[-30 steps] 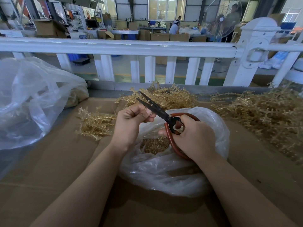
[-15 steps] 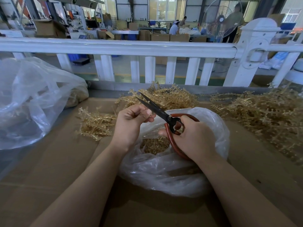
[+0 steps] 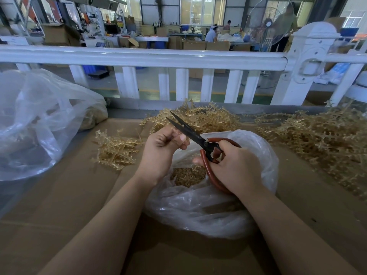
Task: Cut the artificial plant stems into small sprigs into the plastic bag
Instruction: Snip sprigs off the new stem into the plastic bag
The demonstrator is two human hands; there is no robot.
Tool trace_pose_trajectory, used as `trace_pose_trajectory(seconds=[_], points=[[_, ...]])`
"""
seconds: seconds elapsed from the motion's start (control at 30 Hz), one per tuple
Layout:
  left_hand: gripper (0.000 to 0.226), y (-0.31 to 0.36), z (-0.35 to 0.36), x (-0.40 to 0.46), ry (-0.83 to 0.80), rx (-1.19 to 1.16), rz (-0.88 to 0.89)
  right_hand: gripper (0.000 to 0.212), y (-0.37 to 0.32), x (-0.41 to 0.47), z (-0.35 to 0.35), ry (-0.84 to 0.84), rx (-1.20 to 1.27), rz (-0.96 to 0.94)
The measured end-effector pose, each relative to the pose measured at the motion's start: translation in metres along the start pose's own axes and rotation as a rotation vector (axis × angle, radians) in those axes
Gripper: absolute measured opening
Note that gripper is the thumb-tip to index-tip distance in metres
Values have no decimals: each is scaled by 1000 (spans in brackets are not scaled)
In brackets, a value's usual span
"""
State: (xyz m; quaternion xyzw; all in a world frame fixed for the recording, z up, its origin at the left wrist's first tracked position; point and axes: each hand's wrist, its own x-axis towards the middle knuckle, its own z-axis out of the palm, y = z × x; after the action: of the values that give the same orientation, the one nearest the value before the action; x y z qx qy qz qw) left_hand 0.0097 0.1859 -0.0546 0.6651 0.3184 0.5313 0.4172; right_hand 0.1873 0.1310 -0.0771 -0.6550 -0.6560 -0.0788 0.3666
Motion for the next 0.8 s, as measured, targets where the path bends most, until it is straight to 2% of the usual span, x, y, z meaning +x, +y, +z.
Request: trace_pose_trajectory(seconds=[0.2,0.57,0.67,0.8], points=[[13,-4,-1,1,-13,-13,6,64,-1,0,1,30,9,-26],[13,-7,-1,2,-13,-70,15,62,0,0,0,66,69,-47],[14,-8,-1,2,-5,-138,-19,64,-2,-1,2,31,147,-24],[9,-9,0,2,-39,-181,-83,47,-6,-2,4,33,328,36]])
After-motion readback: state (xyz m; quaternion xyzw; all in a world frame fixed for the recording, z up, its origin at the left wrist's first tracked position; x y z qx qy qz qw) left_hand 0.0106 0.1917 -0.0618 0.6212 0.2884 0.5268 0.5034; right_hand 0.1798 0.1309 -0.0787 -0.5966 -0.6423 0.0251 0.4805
